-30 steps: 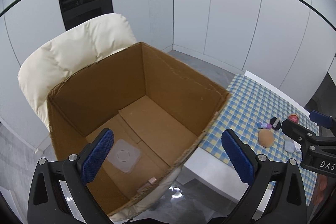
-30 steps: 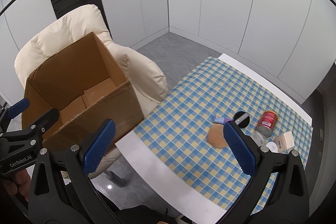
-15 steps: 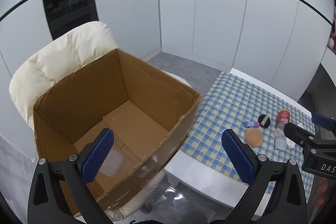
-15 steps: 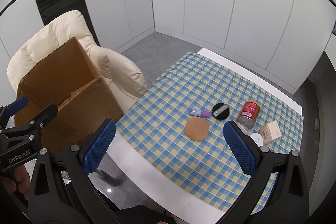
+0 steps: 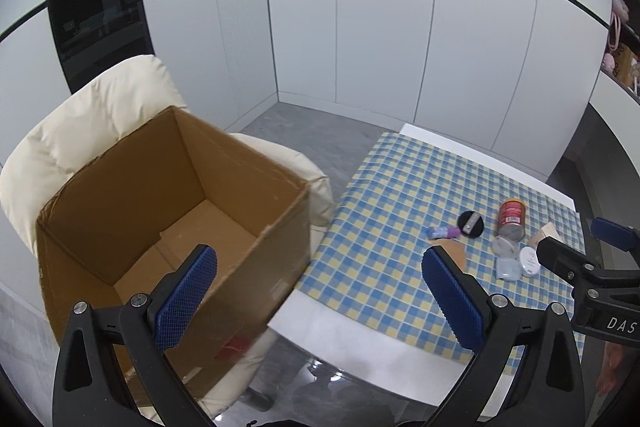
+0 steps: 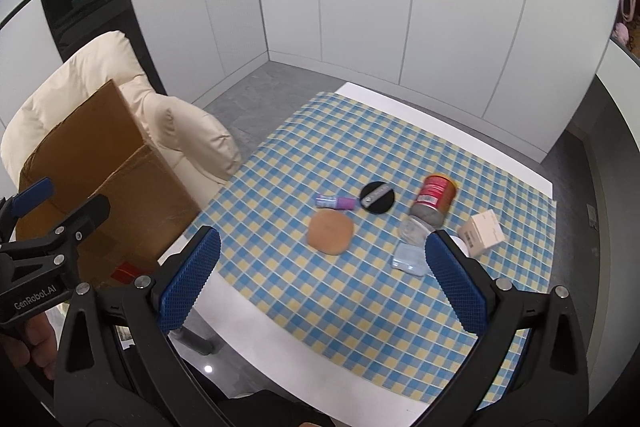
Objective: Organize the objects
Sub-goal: 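Move both tools back toward the remaining items on the table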
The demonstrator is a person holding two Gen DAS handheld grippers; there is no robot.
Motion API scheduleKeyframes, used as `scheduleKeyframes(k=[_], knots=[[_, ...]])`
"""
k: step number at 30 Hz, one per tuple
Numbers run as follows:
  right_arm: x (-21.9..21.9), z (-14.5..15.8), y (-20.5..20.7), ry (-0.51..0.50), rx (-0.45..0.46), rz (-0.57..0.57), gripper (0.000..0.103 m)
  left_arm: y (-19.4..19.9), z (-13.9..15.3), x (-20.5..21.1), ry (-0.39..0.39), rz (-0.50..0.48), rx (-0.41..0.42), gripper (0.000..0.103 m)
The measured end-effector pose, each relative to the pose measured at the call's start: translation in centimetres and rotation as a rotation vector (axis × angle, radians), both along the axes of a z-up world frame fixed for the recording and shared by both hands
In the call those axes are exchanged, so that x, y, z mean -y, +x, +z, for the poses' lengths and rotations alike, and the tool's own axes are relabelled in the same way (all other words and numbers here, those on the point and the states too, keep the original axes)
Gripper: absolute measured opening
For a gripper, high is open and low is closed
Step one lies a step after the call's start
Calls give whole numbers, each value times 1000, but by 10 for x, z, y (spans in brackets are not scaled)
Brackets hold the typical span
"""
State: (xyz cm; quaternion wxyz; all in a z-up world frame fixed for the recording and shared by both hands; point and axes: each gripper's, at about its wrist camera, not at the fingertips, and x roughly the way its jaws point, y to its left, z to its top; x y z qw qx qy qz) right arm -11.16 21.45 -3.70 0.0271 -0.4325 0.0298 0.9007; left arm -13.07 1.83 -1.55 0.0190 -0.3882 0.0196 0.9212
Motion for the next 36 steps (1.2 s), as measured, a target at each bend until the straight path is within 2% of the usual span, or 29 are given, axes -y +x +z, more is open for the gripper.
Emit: scheduleKeyframes(k=[36], knots=[[-112,-7,55,-12,28,-205,103,2,-7,-110,19,-167,27,102]])
